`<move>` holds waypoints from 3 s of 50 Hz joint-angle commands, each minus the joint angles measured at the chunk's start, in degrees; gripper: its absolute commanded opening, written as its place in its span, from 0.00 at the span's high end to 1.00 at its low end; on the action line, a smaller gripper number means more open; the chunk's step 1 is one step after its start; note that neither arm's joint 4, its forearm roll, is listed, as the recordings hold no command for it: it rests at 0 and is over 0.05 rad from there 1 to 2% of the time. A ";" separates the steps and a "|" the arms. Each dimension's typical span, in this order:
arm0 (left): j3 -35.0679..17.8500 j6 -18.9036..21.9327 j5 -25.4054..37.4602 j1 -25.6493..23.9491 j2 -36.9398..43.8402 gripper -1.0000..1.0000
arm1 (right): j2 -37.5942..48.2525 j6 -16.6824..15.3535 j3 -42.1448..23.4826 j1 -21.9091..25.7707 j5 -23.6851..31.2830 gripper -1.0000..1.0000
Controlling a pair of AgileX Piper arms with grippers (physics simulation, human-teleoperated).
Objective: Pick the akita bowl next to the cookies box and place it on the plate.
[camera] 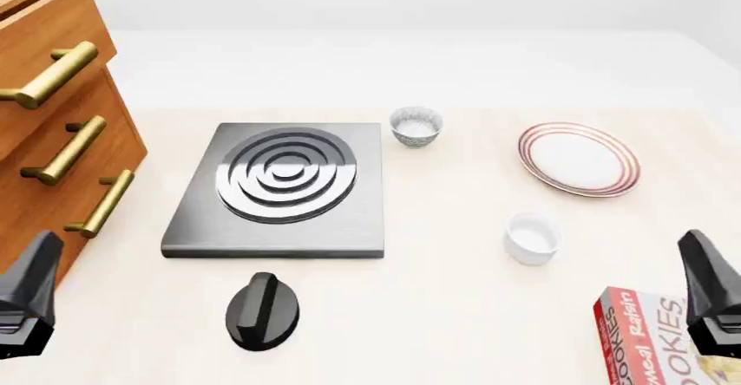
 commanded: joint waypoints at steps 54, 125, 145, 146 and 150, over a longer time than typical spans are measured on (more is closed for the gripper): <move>0.00 0.00 0.00 0.00 0.00 0.00 | 52.52 -5.41 -28.69 -14.32 5.34 0.00; 0.00 0.00 0.00 0.00 0.00 0.00 | 91.61 -8.57 -64.09 -50.62 16.52 0.00; 0.00 0.00 0.00 0.00 0.00 0.00 | 100.05 -8.31 -72.98 -52.41 18.93 0.00; 0.00 0.00 0.00 0.00 0.00 0.00 | 100.46 -8.32 -73.18 -52.42 18.90 0.00; 0.00 0.00 0.00 0.00 0.00 0.00 | 102.08 -10.05 -73.63 -53.20 17.63 0.00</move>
